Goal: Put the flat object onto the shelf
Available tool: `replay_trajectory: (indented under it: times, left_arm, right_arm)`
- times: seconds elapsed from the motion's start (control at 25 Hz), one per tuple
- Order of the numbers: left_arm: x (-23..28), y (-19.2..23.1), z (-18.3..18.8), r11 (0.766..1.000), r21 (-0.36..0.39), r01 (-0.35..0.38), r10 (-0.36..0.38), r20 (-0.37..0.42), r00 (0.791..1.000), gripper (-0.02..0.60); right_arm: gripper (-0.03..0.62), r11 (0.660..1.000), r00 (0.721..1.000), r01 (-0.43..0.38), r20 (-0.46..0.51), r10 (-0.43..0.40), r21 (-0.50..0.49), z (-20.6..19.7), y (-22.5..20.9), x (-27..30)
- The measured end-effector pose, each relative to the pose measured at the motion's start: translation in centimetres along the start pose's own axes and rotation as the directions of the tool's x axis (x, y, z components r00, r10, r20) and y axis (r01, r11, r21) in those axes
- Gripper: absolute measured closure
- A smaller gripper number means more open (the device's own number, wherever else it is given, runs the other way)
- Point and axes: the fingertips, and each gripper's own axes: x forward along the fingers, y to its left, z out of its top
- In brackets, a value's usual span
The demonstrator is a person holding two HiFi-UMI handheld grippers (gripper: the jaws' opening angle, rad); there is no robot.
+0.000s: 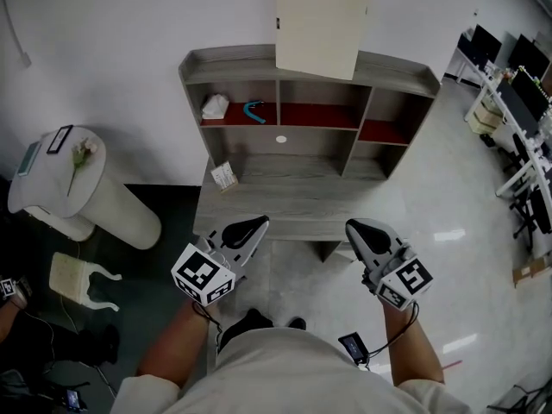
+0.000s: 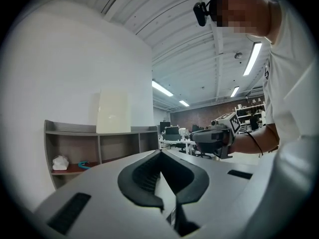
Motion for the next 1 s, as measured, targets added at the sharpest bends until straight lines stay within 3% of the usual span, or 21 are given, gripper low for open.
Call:
replay_trajectory:
  times: [0.52,1.0]
  left_arm:
    - [-9.2,-1.9,-1.3,1.0,0.012,0.018,-0.018,0.011,1.0,0.568]
    - [-18.2,-0.1,-2.3,1.0,-0.001,0.006,-0.006,0.002,1.0,0.567]
  right_arm:
    - [0.574,0.999,0.999,0.033,0.018,-0.034,0.041,-1.5,10.9,0.6]
    - [0.575,0.999,1.0,0.015,0.026,-0.016,0.03,-0.7,18.8,5.1]
